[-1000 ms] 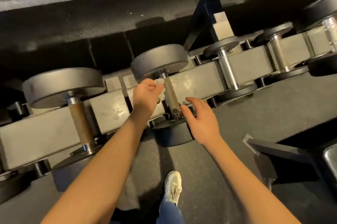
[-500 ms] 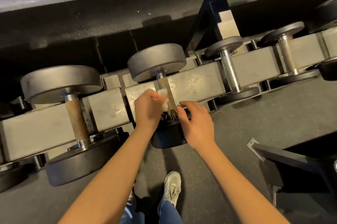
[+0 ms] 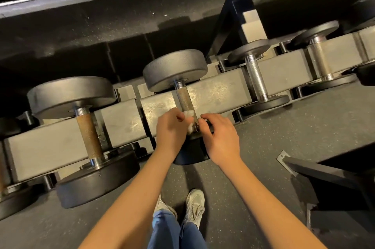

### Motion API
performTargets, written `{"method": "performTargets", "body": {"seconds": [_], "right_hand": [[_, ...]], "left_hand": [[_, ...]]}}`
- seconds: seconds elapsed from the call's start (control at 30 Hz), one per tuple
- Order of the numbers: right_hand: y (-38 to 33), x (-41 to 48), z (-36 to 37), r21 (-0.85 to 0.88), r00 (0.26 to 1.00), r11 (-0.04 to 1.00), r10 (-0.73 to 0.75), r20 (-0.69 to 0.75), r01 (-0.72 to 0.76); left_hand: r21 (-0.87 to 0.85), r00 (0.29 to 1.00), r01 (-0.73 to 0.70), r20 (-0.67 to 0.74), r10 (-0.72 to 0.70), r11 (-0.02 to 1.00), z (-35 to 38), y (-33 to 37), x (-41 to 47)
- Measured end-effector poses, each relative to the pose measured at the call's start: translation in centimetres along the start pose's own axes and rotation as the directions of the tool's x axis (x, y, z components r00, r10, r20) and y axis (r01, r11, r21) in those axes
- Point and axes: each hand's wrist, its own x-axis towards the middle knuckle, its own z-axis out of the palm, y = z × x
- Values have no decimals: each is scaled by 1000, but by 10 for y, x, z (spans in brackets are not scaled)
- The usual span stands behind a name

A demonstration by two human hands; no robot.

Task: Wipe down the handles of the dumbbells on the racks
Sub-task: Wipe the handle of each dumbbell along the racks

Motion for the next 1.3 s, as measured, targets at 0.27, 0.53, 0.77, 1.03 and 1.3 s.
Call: {"method": "performTargets", "body": {"seconds": [0.27, 0.53, 0.77, 1.03, 1.3], "right_hand": [[-2, -1, -2, 19, 1000, 1000, 3, 7, -3], [-1, -1, -2, 0, 1000, 1000, 14, -8, -14], [3, 4, -6, 134, 997, 991, 12, 75, -22], [-27, 40, -23, 432, 993, 894, 118, 25, -117], [-14, 58, -13, -26, 949, 992, 126, 290, -124]], "left_hand": [[-221, 974, -77, -224, 27, 972, -7, 23, 34], [6, 995, 67, 77, -67, 998, -4, 2, 6], [-170, 984, 98, 166, -69, 981, -16, 8, -1], [9, 936, -338, 112, 335, 941, -40, 39, 2], [377, 892, -393, -66, 448, 839, -68, 27, 37]]}}
